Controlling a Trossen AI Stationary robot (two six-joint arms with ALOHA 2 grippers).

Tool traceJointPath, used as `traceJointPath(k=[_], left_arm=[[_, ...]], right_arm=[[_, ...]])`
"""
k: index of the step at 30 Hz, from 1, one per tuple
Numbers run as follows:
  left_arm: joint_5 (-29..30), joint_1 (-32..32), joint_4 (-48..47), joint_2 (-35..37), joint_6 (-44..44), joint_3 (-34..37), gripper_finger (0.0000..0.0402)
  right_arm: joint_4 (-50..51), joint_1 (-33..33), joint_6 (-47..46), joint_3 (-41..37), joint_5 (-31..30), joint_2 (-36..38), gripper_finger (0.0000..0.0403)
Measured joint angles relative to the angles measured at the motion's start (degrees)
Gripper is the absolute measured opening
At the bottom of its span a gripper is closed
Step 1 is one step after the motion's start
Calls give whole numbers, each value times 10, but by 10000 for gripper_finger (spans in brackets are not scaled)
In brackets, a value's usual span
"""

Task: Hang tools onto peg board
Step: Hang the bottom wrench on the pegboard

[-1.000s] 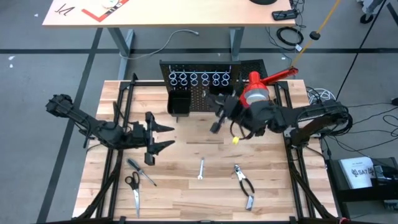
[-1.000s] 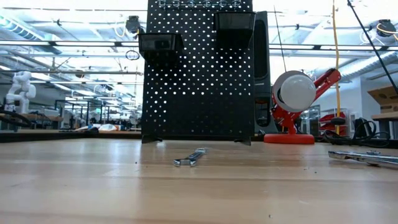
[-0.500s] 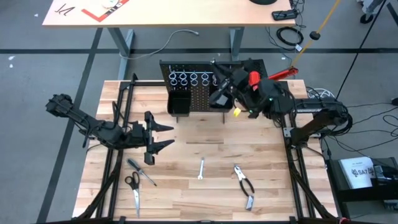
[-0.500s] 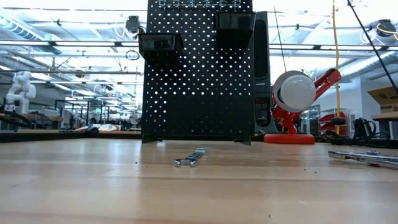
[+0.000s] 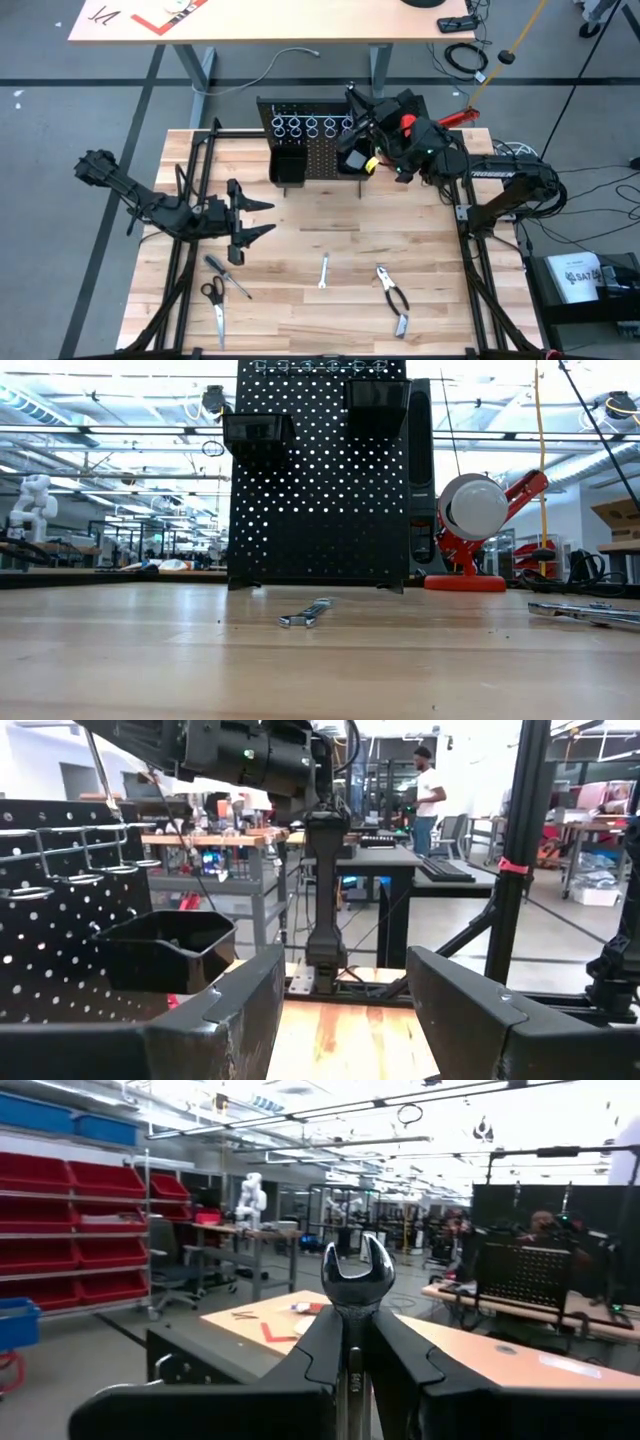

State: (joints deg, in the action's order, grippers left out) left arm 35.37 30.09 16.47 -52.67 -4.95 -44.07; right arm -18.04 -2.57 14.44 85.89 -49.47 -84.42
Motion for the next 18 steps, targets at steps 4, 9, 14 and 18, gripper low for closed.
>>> traceJointPath(k=[4, 9, 14, 18], left_arm=[[1, 0, -4, 0, 0, 0, 218], [3, 0, -18, 0, 0, 0, 218], [12, 0, -23, 0, 0, 0, 218], [12, 0, -26, 0, 0, 0, 218]], right_arm=[[-2, 0, 13, 0, -13, 1, 25], [1, 2, 21, 0, -33, 4, 25], [-7, 9, 26, 0, -28, 5, 25], [-9, 16, 28, 0, 48, 17, 25]])
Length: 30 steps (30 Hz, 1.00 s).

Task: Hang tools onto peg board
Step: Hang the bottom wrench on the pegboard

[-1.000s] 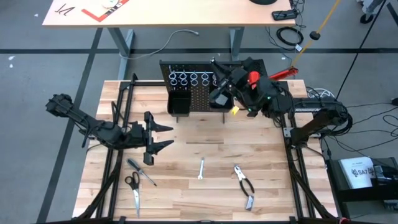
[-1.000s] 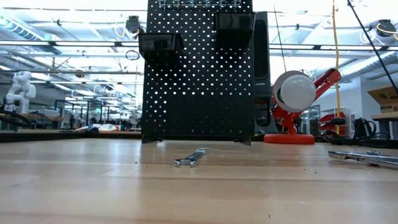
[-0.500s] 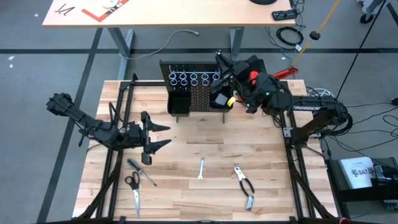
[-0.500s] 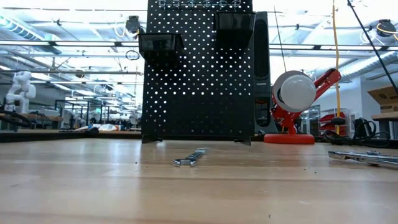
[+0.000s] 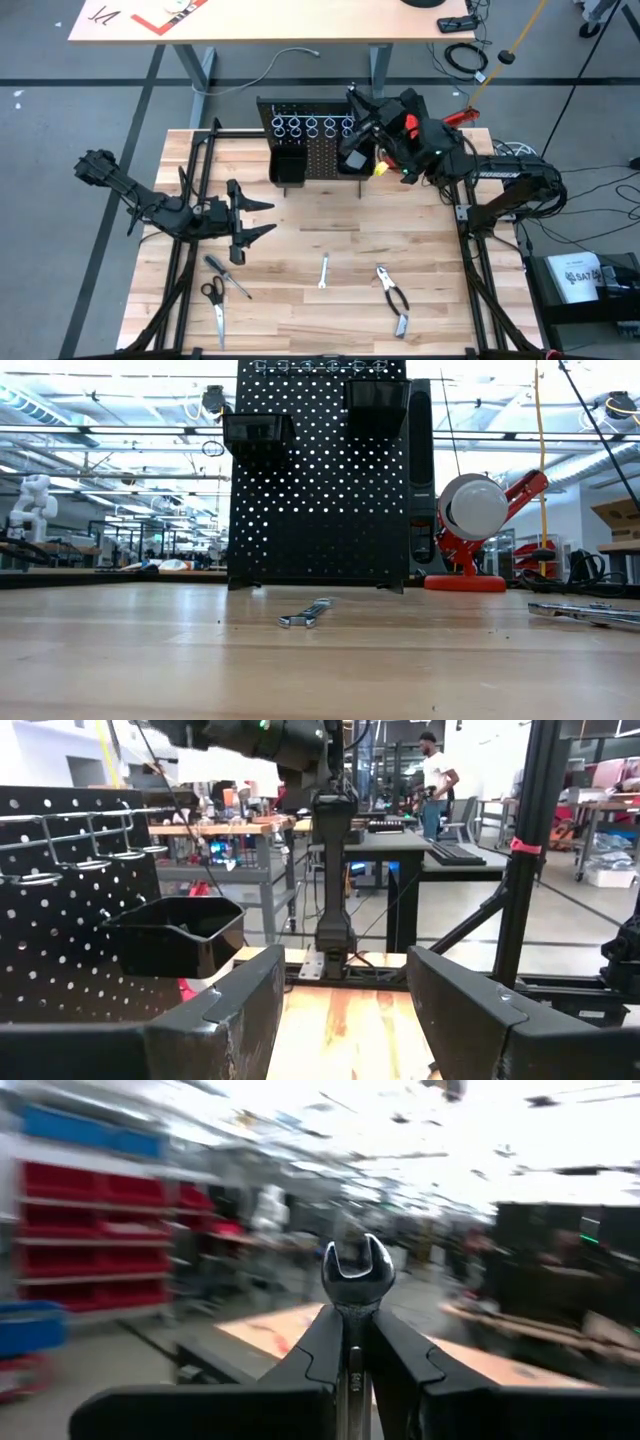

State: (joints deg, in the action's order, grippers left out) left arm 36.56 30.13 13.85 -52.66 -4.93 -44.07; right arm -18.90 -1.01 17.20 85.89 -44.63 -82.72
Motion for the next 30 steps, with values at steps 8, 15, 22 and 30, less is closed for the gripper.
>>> traceJointPath(k=[8, 15, 22, 30], left_arm=[[0, 0, 0, 0, 1, 0, 218], [0, 0, 0, 0, 2, 0, 218], [0, 0, 2, 0, 3, 0, 218], [4, 0, 7, 0, 1, 0, 218]], right_arm=[[101, 8, -4, 0, 143, 47, 25], [114, 6, 2, -47, 193, 123, 25], [-3, 3, -9, -164, 194, 195, 25], [-198, -2, 13, -254, 194, 172, 25]])
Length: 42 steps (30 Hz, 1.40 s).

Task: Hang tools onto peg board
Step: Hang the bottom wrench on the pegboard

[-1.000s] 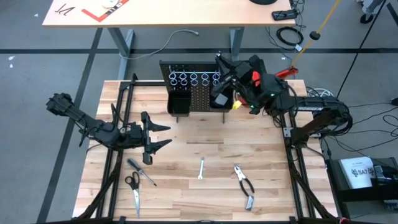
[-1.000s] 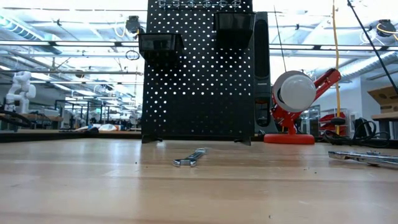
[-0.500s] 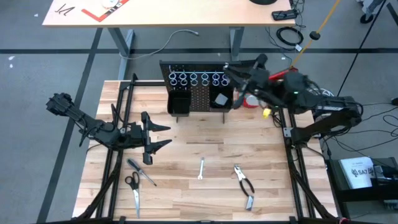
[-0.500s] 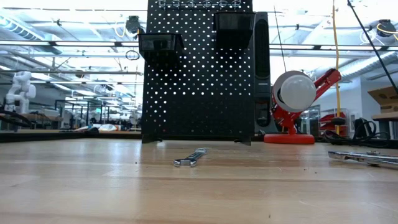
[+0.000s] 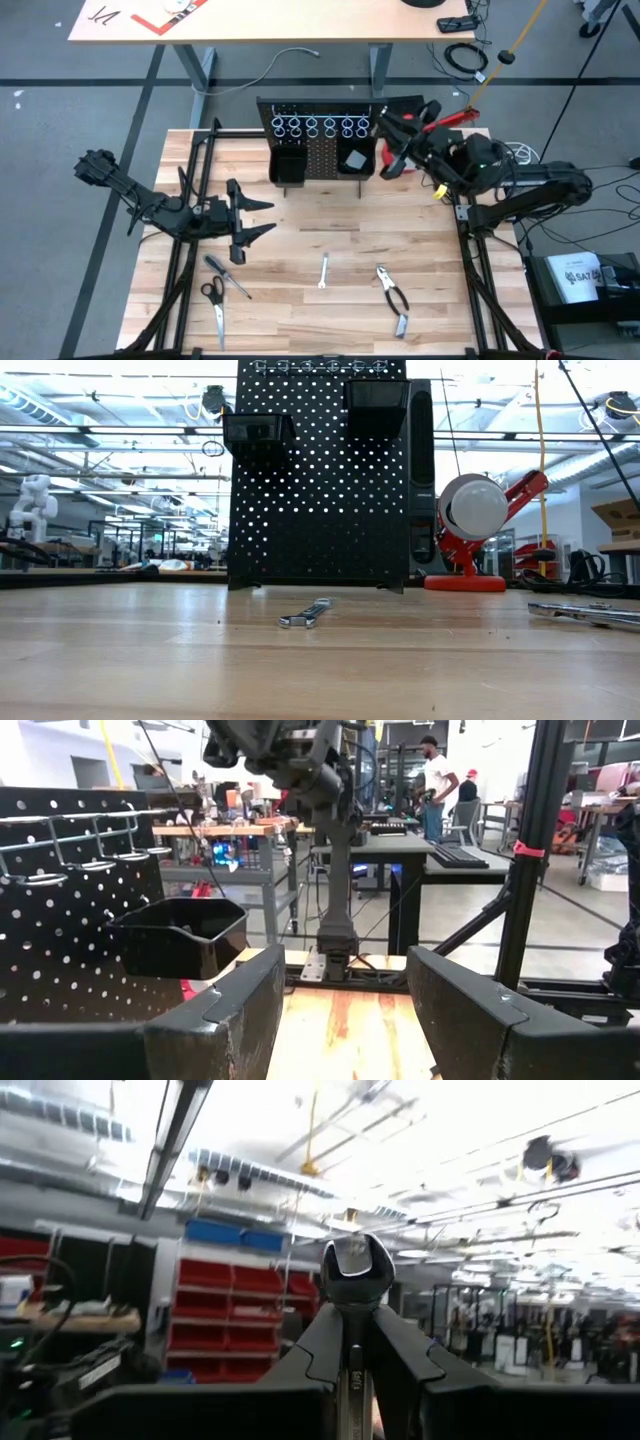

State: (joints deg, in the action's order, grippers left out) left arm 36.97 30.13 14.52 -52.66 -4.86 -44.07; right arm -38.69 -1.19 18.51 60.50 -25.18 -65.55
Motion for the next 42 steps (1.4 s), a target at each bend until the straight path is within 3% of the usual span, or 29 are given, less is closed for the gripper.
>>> traceJointPath(k=[19, 42], left_arm=[[10, -1, -1, 0, -4, 0, 218], [10, -1, -5, 0, -4, 0, 218]], right_arm=[[-83, -47, -24, 0, -38, -62, 25], [17, -52, -43, 0, -58, -63, 25]])
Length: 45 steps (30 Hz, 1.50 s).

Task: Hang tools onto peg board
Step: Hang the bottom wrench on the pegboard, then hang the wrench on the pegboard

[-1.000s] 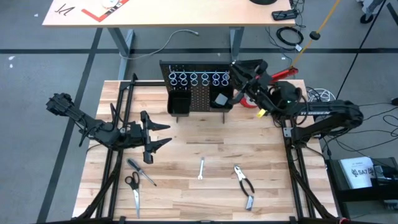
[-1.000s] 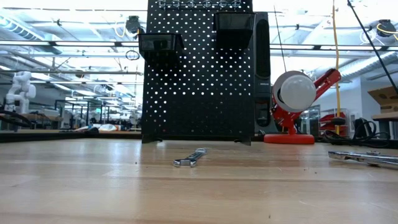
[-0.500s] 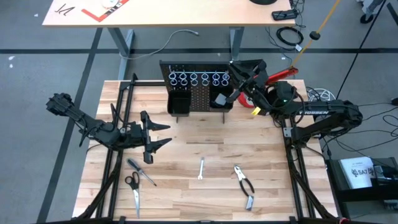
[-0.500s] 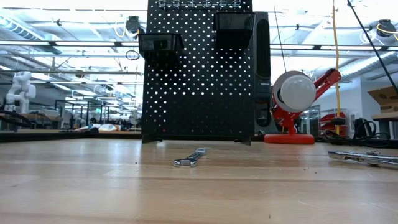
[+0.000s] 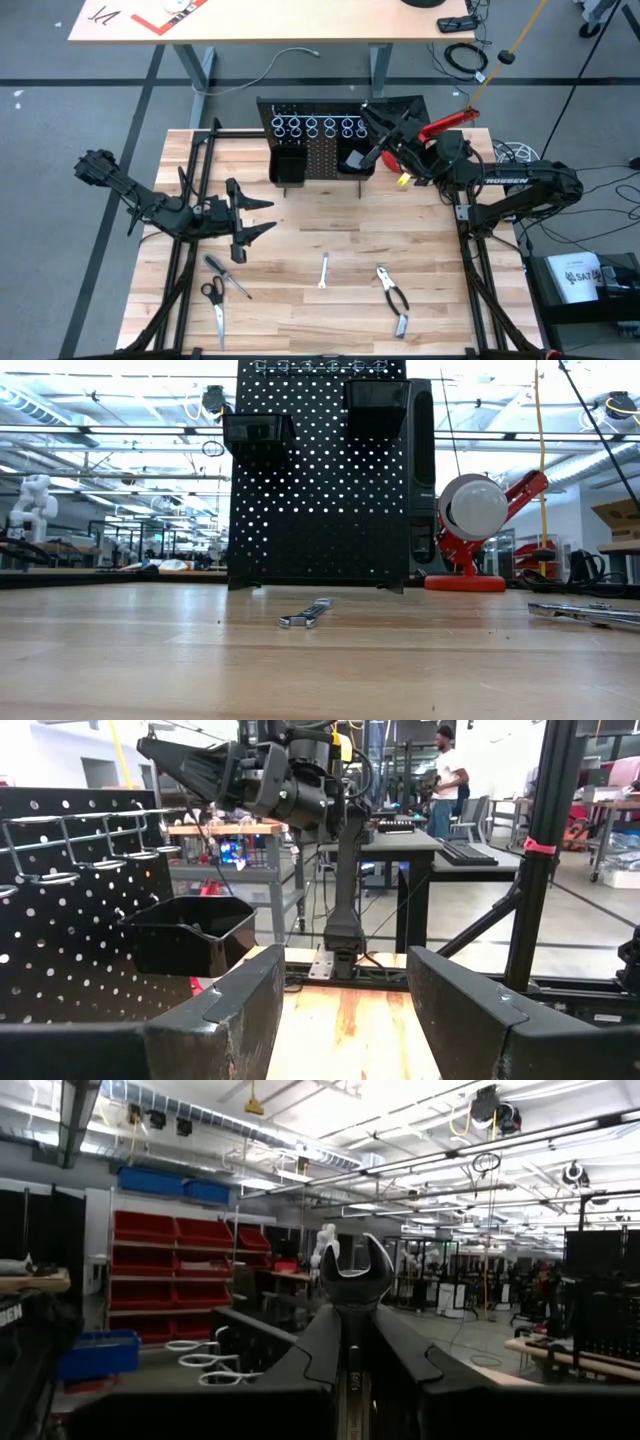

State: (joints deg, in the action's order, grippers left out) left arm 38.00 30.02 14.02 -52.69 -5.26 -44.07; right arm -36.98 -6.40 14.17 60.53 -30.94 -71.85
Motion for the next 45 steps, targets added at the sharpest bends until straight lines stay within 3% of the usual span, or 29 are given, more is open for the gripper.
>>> traceJointPath(k=[13, 26, 45], left_arm=[[0, 0, 0, 0, 3, 0, 218], [0, 0, 1, 0, 3, 0, 218], [0, 0, 0, 0, 3, 0, 218]], right_arm=[[22, 0, 0, 0, -8, 0, 40], [32, 0, -13, 0, -37, 0, 131], [-13, 20, 29, 15, -2, 17, 177]])
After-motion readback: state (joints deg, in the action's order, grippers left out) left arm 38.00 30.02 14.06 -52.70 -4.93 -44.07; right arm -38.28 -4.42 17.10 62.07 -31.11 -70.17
